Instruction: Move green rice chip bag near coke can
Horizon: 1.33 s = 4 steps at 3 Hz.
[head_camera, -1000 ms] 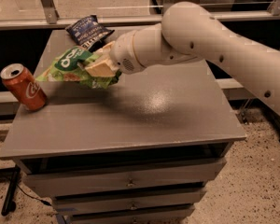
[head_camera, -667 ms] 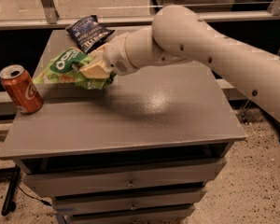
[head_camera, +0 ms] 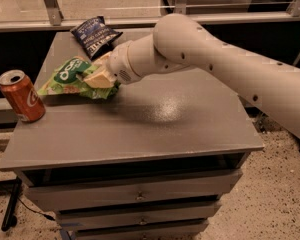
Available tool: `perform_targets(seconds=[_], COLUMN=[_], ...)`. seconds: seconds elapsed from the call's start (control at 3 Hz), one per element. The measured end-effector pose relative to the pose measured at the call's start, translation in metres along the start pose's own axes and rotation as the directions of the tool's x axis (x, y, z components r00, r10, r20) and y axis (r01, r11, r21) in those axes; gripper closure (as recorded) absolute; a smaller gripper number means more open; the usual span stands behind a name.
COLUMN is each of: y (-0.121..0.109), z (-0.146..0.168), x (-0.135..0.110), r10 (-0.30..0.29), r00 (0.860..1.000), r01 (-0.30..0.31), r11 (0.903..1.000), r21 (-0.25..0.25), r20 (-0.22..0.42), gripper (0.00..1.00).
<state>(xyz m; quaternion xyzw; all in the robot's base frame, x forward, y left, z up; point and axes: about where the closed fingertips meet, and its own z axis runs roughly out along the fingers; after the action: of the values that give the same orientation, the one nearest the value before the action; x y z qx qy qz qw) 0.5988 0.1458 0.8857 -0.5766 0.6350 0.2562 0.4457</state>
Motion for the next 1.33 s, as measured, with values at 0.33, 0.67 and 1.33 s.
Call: perform_targets(seconds=[0.33,0.67,1.33], y=[-0.0023,-0.0014,0.0008], z=[0.0105,0.0125,0.0107], x=[0.0091,0.0119,0.0096], r10=[-0.003,0.003,0.009], r00=[1.000,1.000,1.000], r01=[0.003,-0.003,-0.010], r11=[1.0000,0.9999,0.9995], r21=[-0.008,-0.014,-0.031], r20=[-0.018,-0.023,-0.021], gripper=[0.74,0.51,0.05])
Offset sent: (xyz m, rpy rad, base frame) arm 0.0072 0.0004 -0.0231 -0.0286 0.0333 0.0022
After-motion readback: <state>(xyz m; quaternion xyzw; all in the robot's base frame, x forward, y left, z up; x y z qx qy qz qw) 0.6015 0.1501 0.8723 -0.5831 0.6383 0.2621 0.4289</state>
